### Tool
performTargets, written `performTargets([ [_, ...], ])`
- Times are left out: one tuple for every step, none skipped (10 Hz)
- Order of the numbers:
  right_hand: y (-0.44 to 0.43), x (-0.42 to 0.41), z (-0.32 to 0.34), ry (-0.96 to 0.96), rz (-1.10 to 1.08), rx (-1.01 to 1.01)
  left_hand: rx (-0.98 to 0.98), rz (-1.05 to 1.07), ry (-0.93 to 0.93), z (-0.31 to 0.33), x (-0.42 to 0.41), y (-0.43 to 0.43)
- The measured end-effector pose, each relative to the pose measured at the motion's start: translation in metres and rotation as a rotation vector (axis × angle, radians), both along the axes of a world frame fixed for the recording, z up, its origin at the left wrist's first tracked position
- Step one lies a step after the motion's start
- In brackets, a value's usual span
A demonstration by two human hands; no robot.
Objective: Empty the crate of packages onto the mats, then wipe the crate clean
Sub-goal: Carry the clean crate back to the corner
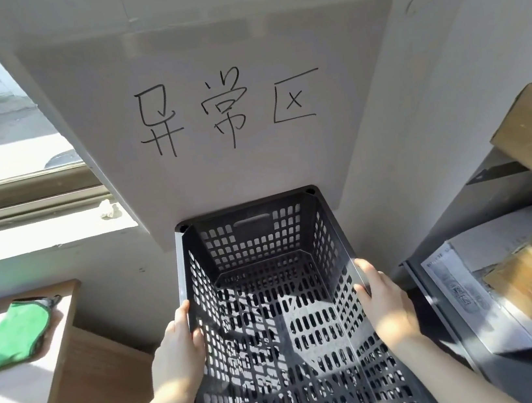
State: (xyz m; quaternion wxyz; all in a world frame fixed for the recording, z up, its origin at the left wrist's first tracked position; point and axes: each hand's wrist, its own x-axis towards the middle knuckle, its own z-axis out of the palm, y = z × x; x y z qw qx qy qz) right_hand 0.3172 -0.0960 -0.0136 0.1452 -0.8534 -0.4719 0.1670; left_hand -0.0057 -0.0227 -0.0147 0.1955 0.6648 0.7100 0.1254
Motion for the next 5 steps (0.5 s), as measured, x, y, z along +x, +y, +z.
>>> performTargets([
  [0.001, -0.002, 0.000, -0.009, 0.009, -0.005, 0.003, 0.003, 0.042, 0.002, 0.004, -0.001],
  [0.002, 0.001, -0.001, -0.034, 0.017, 0.000, 0.004, 0.020, 0.063, 0.004, 0.007, -0.002],
  [0.001, 0.003, -0.005, -0.055, 0.023, 0.008, 0.003, -0.007, 0.084, 0.001, 0.005, -0.002],
  [0.001, 0.001, -0.003, -0.073, 0.026, 0.024, -0.054, -0.064, 0.102, 0.006, -0.006, 0.003],
  [-0.008, 0.004, -0.003, -0.159, 0.031, 0.003, -0.069, -0.120, 0.048, 0.010, -0.013, -0.004],
])
